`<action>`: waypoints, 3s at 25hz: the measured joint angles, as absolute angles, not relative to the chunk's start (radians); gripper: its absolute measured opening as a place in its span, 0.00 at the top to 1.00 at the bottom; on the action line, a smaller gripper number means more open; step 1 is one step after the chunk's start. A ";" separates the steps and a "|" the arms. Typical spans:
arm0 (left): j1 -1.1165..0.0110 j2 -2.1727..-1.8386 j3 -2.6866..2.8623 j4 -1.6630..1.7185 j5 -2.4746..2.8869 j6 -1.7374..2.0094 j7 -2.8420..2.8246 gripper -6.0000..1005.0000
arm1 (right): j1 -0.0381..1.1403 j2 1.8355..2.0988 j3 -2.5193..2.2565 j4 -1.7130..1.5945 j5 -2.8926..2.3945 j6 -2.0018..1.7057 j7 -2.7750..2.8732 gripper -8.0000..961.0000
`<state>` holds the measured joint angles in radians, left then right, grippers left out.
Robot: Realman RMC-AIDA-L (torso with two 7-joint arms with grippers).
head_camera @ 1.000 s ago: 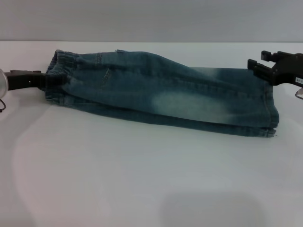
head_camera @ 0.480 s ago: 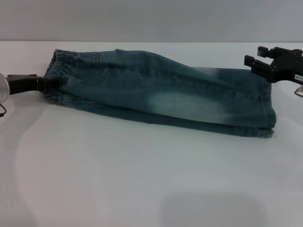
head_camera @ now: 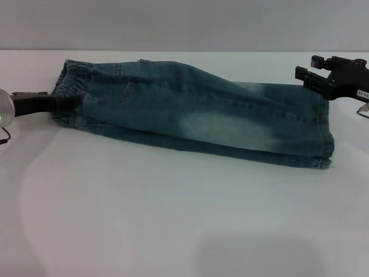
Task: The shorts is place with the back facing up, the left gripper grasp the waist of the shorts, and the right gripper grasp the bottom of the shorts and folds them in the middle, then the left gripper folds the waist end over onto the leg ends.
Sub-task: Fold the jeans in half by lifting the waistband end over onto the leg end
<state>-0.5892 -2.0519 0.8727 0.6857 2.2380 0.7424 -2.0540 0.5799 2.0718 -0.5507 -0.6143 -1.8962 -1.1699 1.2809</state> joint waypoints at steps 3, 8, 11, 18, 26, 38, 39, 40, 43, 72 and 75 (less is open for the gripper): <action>-0.590 -2.050 0.873 0.688 2.238 0.765 -2.054 0.16 | 0.582 2.072 -0.551 -0.611 -1.892 -1.166 1.281 0.52; -0.593 -2.042 0.872 0.700 2.236 0.806 -2.058 0.16 | 0.583 2.072 -0.551 -0.609 -1.883 -1.170 1.281 0.52; -0.593 -2.041 0.870 0.703 2.234 0.818 -2.062 0.16 | 0.582 2.073 -0.551 -0.608 -1.881 -1.170 1.281 0.52; -0.594 -2.040 0.871 0.701 2.236 0.822 -2.064 0.16 | 0.579 2.074 -0.551 -0.600 -1.880 -1.176 1.281 0.52; -0.594 -2.042 0.871 0.698 2.237 0.824 -2.057 0.16 | 0.587 2.074 -0.556 -0.593 -1.880 -1.180 1.281 0.52; -0.603 -2.046 0.868 0.726 2.234 0.824 -2.056 0.16 | 0.592 2.074 -0.560 -0.579 -1.871 -1.173 1.273 0.52; -0.604 -2.046 0.869 0.725 2.234 0.823 -2.055 0.16 | 0.593 2.074 -0.560 -0.579 -1.871 -1.173 1.273 0.52; -0.605 -2.047 0.870 0.724 2.235 0.822 -2.055 0.16 | 0.593 2.074 -0.560 -0.579 -1.870 -1.173 1.273 0.52; -0.604 -2.048 0.868 0.721 2.235 0.809 -2.054 0.16 | 0.594 2.074 -0.560 -0.577 -1.870 -1.172 1.273 0.52; -0.593 -2.049 0.871 0.690 2.238 0.788 -2.052 0.16 | 0.595 2.074 -0.560 -0.559 -1.870 -1.178 1.273 0.52; -0.591 -2.049 0.871 0.690 2.238 0.789 -2.052 0.16 | 0.595 2.074 -0.560 -0.558 -1.870 -1.175 1.273 0.52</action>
